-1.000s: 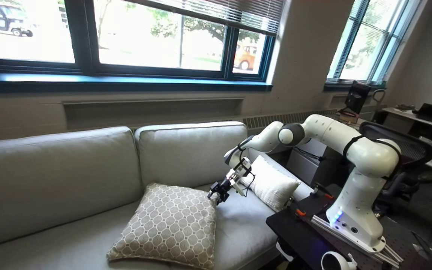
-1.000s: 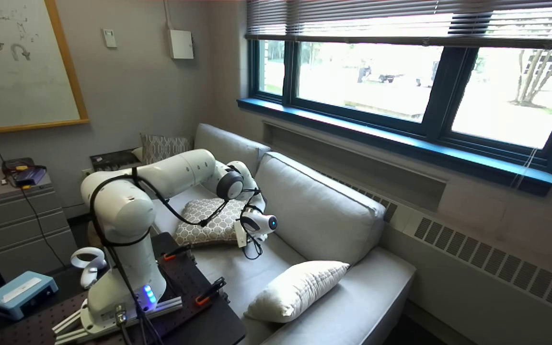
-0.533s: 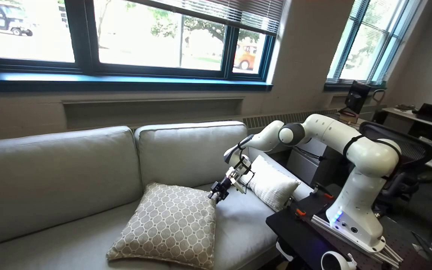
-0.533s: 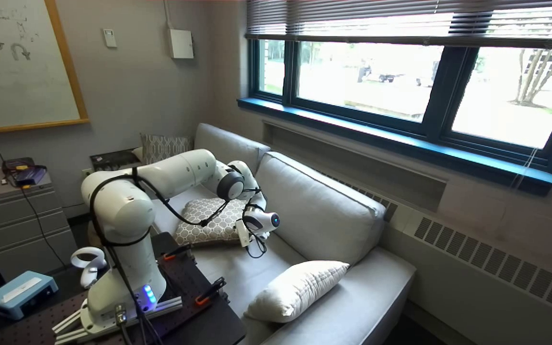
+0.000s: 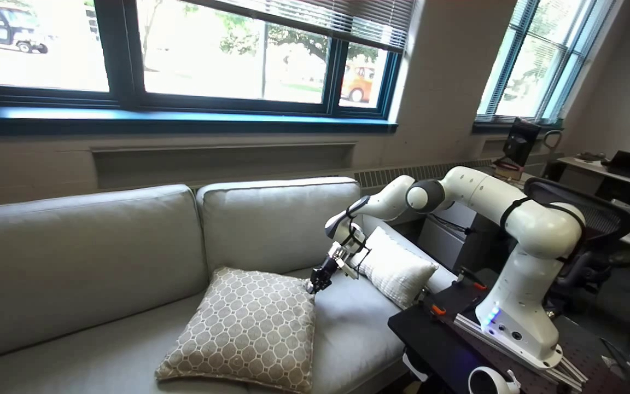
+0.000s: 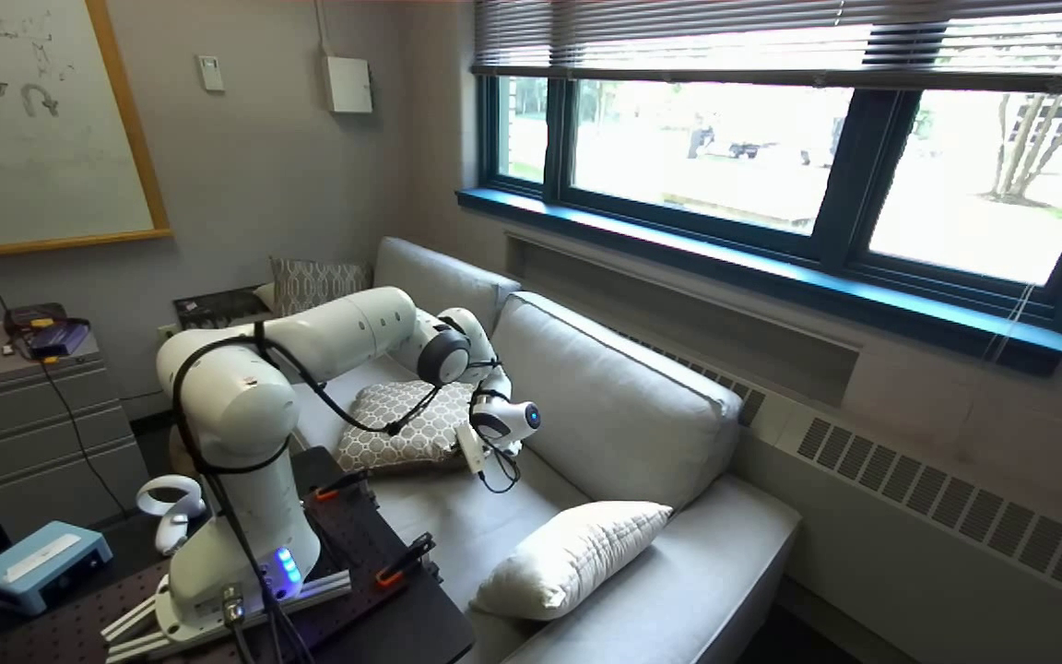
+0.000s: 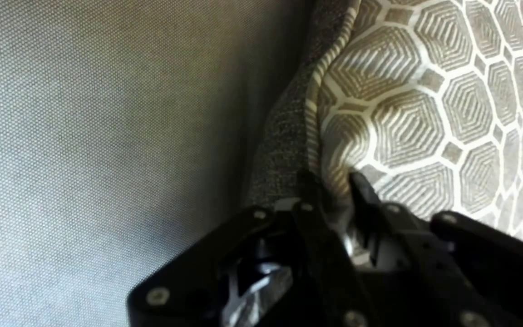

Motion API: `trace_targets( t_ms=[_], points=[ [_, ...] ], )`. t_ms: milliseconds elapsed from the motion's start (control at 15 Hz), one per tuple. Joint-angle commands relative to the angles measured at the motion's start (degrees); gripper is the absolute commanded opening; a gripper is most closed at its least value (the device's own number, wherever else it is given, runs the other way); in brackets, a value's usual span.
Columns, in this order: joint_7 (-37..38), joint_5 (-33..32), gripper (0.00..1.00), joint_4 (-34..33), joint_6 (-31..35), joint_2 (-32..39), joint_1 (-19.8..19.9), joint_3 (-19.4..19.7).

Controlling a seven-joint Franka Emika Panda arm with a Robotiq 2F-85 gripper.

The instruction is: Move the pillow in the middle of the couch to the right side

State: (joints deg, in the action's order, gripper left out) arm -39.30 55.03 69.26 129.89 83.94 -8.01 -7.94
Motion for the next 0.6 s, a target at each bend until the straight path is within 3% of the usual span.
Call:
trace_targets(
  t_ms=[0,67,267,333,533],
  points=[
    [1.3,0.3,0.0,-1.7,-1.9,0.0,-1.8,0.9],
    [2.7,-4.6,0.0,-1.1,0.1,0.0,0.9,-3.1],
    [3.9,-8.3,0.02,-2.1,0.0,0.0,0.2,-4.0],
    [4.7,-7.3,0.02,-0.2,-2.7,-2.1,-1.9,-1.6],
    [3.6,-7.2,0.02,11.7,1.8,-11.4,-3.3,-1.1]
  ],
)
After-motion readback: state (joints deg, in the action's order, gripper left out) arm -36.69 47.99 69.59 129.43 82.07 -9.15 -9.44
